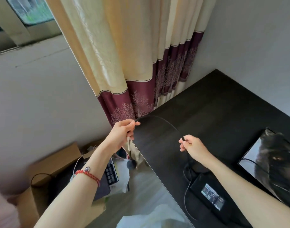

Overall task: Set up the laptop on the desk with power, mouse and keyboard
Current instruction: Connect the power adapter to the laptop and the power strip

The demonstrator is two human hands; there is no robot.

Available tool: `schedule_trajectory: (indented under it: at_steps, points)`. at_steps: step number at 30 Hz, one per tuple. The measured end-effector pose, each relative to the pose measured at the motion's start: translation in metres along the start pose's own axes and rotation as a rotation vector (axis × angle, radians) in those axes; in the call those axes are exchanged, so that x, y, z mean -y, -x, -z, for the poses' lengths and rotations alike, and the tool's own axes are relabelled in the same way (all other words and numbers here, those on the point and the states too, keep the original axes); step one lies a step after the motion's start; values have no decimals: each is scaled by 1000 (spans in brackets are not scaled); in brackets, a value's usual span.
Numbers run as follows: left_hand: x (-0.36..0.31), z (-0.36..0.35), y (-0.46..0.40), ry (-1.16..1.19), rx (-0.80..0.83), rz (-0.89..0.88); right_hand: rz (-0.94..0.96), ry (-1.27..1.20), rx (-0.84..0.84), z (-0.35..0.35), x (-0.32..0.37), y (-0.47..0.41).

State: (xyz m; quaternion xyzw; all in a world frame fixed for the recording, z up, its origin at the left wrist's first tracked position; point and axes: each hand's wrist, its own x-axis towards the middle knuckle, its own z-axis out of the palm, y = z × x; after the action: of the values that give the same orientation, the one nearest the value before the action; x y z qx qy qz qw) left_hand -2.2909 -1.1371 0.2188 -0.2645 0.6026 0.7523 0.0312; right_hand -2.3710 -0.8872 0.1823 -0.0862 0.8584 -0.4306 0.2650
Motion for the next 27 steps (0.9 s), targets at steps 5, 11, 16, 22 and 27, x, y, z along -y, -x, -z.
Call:
schedule_trajectory:
  at_steps: [5, 11, 16, 22, 27]
  points:
    - [-30, -63, 22, 95, 126, -87, 151, -80, -79, 43, 30, 29]
    - [10, -150, 36, -492, 94, -424, 185, 177, -422, 126, -28, 105]
    - [93, -222, 54, -1062, 235, -665, 19, 460, -415, 147, -132, 192]
    - [143, -271, 87, -956, 418, -379, -214, 601, -248, 124, -199, 246]
    - [131, -324, 117, -324, 514, 36, 60, 636, -663, 124, -194, 270]
